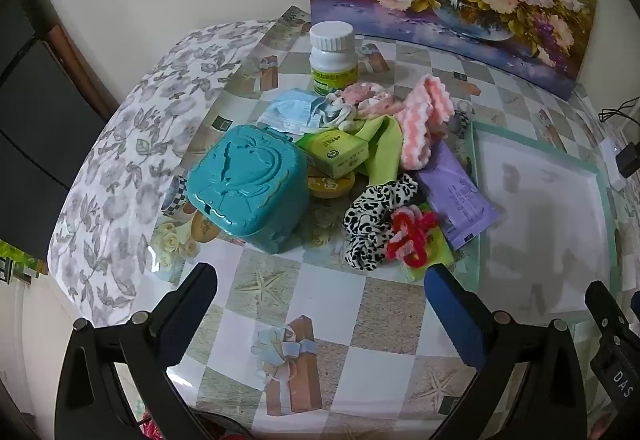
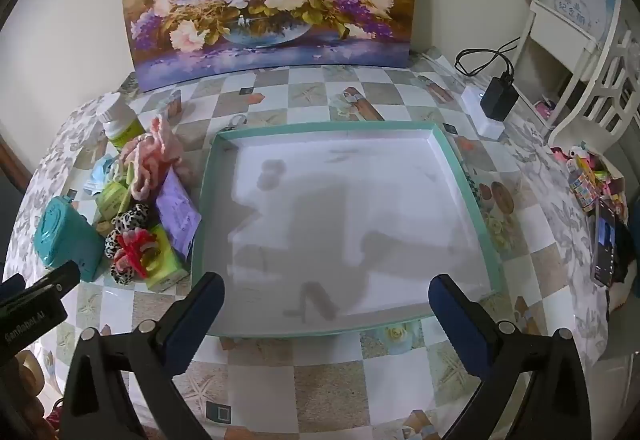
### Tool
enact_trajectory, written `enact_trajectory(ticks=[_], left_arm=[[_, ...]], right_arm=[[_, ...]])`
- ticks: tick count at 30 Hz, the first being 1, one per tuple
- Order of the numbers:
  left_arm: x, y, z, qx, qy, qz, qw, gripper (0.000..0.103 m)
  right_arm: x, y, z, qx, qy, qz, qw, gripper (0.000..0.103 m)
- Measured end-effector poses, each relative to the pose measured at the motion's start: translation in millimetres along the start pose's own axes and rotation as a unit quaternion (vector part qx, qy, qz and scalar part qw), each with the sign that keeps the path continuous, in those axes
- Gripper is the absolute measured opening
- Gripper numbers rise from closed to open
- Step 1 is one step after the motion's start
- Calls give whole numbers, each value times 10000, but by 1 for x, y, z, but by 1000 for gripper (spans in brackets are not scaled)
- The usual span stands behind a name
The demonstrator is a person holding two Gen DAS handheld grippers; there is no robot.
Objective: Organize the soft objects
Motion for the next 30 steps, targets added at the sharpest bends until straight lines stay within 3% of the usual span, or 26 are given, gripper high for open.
enact_trajectory(ticks=[30], left_arm=[[7,2,3,75,19,-223,9997,103]], right_arm=[[0,-3,4,90,-40,-9,10000,103]])
Point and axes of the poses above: each gripper's, at about its wrist camera, not at the fingertips, and z roughly the way its jaws point, x to its left, y to its top, the point moved 1 cm from there along z, roughly the way its jaws point, and after that the axes turned 11 degrees about z, right-handed, at the moved point
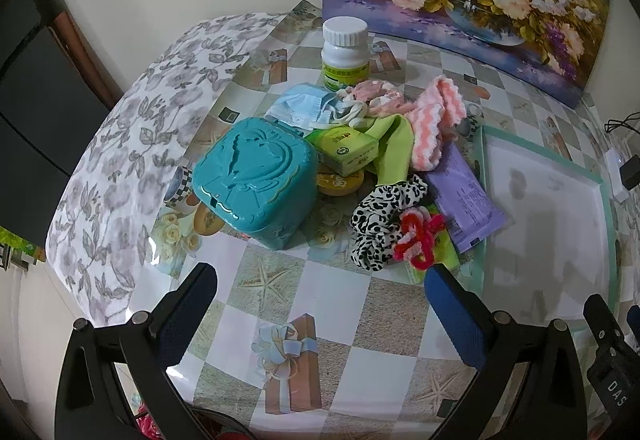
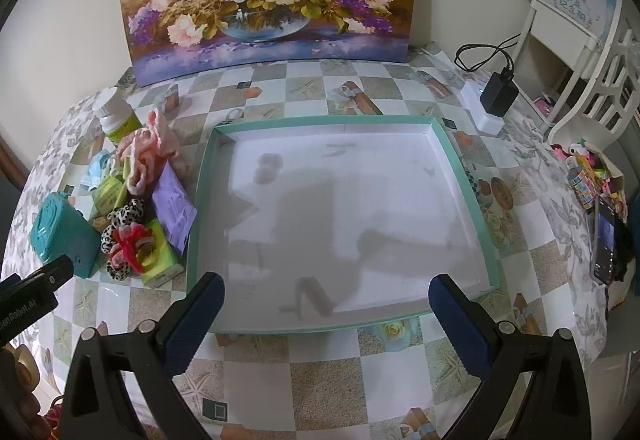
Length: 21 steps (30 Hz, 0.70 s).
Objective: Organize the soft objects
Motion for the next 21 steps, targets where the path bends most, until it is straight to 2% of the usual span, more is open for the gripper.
enact_trajectory(ticks=[21], left_arm=[[2,-1,2,27,-46,-129,9999,103]], right_arm=[[2,-1,1,17,-19,-14,10000,103]])
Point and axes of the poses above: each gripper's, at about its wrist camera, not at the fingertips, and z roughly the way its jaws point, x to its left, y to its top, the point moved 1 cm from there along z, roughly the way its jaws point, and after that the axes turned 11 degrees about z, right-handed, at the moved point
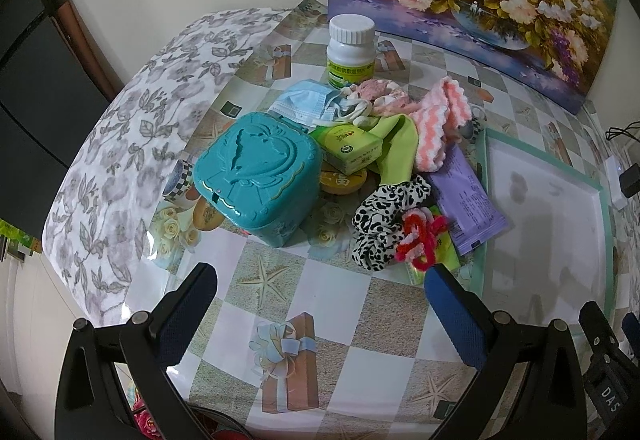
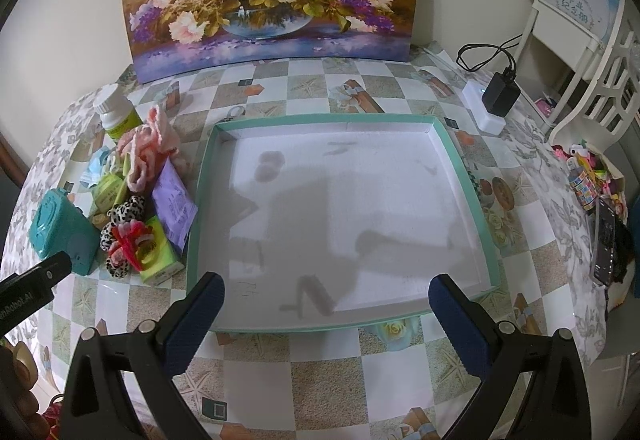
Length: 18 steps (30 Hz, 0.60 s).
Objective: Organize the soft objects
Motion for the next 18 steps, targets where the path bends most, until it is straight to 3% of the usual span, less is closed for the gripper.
enact_trajectory(ticks=[18], left_arm=[[6,0,2,-16,-53,-141,9999,103]], right_arm=[[0,0,0,6,6,-22,10000,103]])
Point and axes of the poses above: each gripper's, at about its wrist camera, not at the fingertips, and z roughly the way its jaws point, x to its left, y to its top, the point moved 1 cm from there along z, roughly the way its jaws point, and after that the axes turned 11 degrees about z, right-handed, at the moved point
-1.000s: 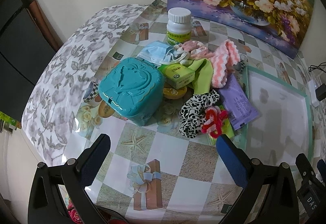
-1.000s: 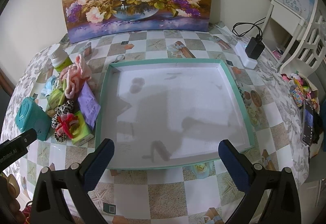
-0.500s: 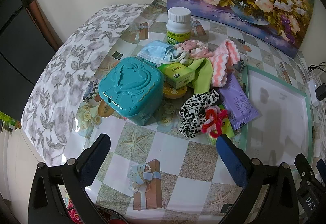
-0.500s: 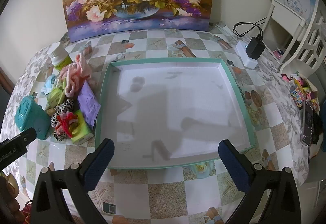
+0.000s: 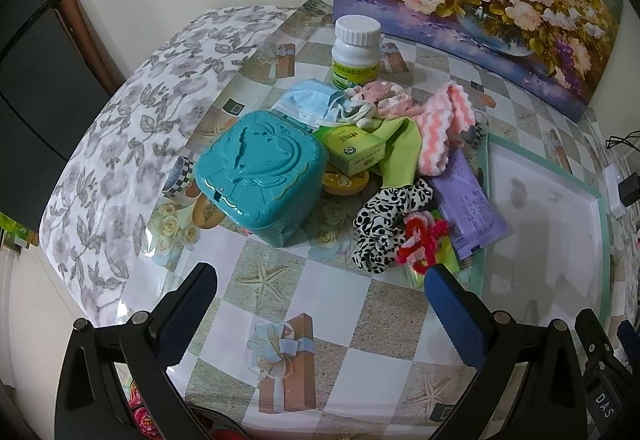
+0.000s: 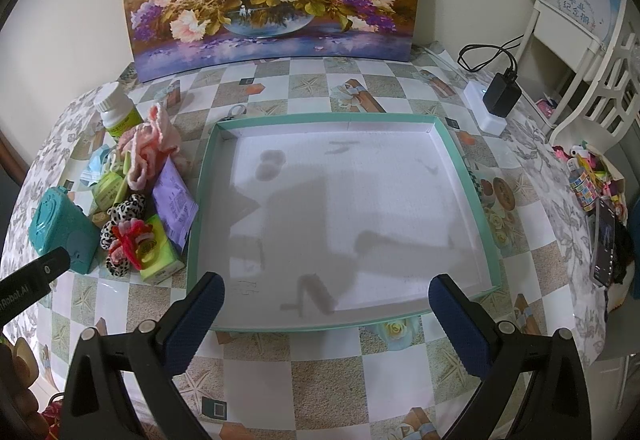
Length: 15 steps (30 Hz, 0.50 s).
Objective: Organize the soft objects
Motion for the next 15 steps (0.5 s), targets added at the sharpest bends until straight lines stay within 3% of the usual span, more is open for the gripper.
enact_trajectory(ticks=[15], left_arm=[[3,0,-3,-267,-90,-163,9995,103]], right_arm=[[-1,1,0,5,-1,-2,10000,103]])
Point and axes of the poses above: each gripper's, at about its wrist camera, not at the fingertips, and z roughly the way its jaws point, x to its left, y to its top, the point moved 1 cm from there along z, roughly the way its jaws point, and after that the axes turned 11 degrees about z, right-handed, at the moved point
